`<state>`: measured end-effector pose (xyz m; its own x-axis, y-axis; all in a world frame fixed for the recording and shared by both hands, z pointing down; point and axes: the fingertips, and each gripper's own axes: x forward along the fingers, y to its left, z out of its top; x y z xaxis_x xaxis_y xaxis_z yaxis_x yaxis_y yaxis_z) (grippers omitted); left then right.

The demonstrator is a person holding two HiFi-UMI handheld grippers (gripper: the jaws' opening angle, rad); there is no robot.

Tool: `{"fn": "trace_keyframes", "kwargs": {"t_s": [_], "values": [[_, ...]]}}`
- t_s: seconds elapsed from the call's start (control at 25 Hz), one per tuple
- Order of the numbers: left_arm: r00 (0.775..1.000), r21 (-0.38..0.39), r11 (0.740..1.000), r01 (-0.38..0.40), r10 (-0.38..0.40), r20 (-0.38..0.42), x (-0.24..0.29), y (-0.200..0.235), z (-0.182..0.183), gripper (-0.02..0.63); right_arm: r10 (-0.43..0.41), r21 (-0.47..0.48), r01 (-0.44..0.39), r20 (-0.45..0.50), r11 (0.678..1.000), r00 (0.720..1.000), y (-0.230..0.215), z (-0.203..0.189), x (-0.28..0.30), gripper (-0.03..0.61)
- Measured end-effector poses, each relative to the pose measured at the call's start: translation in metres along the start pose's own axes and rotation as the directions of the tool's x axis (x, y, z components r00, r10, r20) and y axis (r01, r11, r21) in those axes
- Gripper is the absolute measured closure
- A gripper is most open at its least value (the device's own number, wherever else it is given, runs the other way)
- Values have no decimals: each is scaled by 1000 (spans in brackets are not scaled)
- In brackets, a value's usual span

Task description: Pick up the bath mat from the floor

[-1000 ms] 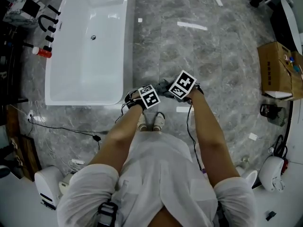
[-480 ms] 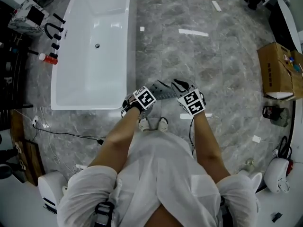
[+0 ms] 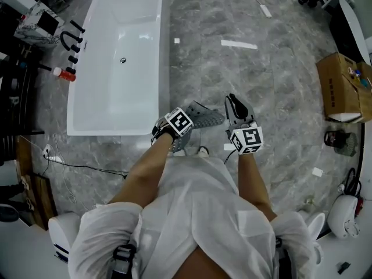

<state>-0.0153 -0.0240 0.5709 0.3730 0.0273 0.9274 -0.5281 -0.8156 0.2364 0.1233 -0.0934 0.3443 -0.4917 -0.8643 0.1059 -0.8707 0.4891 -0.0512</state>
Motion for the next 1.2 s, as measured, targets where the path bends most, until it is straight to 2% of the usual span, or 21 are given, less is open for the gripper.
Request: {"fn": "trace_keyframes", "kwargs": {"t_s": [0.2, 0.52, 0.68, 0.88, 1.0, 1.2], "values": [[1000, 15, 1000, -10, 10, 15, -11, -3, 9, 563, -65, -44, 70, 106, 997, 992, -13, 40, -14, 523], [1000, -22, 1000, -16, 16, 3, -13, -5, 1, 563, -96, -38, 105, 187, 994, 978, -23, 73, -25, 525], [1000, -58, 998, -17, 17, -13, -10, -7, -4, 563, -95, -67, 107, 157, 992, 983, -28, 69, -27, 525], [1000, -61, 998, -16, 15, -18, -11, -8, -4, 563, -94, -72, 105, 145, 992, 985, -29, 70, -27, 527], [1000, -67, 998, -11, 10, -18, -11, -7, -6, 563, -79, -78, 86, 93, 993, 993, -27, 63, -22, 551], [1000, -78, 997, -2, 1, -19, -9, -11, -9, 563, -90, -109, 95, 48, 989, 995, -27, 59, -19, 552]]}}
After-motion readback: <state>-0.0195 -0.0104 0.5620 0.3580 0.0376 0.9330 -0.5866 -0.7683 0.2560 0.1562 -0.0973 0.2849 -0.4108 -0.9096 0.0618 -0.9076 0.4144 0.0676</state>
